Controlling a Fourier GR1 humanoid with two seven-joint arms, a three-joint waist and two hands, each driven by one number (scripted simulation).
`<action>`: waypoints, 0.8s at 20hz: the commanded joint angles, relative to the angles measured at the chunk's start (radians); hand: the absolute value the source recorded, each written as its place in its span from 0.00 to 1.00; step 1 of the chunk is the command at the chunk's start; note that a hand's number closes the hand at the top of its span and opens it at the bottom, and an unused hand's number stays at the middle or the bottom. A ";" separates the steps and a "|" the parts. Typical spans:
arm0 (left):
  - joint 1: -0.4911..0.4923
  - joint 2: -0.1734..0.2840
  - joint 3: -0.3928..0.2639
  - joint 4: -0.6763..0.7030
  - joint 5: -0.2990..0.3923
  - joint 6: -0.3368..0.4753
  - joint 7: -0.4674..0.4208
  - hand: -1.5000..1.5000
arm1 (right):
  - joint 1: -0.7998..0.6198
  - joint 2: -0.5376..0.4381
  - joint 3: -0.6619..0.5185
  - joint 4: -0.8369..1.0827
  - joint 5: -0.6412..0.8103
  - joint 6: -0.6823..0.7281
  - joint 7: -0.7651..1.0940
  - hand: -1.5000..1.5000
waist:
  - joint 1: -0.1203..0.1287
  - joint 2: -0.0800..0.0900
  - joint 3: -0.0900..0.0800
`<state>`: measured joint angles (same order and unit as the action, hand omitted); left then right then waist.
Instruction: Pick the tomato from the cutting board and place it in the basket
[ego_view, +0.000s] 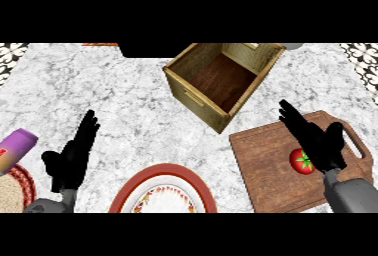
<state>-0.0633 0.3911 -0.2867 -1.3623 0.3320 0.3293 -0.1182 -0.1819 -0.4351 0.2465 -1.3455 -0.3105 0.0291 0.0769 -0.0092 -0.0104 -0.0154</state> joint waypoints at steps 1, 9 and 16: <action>-0.013 0.012 0.002 -0.046 -0.053 0.001 0.005 0.50 | 0.029 0.000 -0.020 -0.076 0.000 0.034 -0.022 1.00 | 0.007 0.008 0.015; -0.163 0.215 0.043 -0.076 -0.114 -0.100 -0.010 0.50 | -0.069 0.348 0.007 -0.189 -0.247 0.009 -0.097 1.00 | 0.004 0.006 0.018; -0.167 0.204 0.049 -0.080 -0.125 -0.114 0.015 0.50 | -0.148 0.257 0.166 -0.371 0.320 -0.417 0.075 0.00 | -0.010 0.000 0.011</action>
<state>-0.2230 0.5887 -0.2447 -1.4579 0.2118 0.2322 -0.0927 -0.2703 -0.1383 0.3743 -1.6606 -0.1779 -0.2493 0.0598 -0.0133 -0.0093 -0.0008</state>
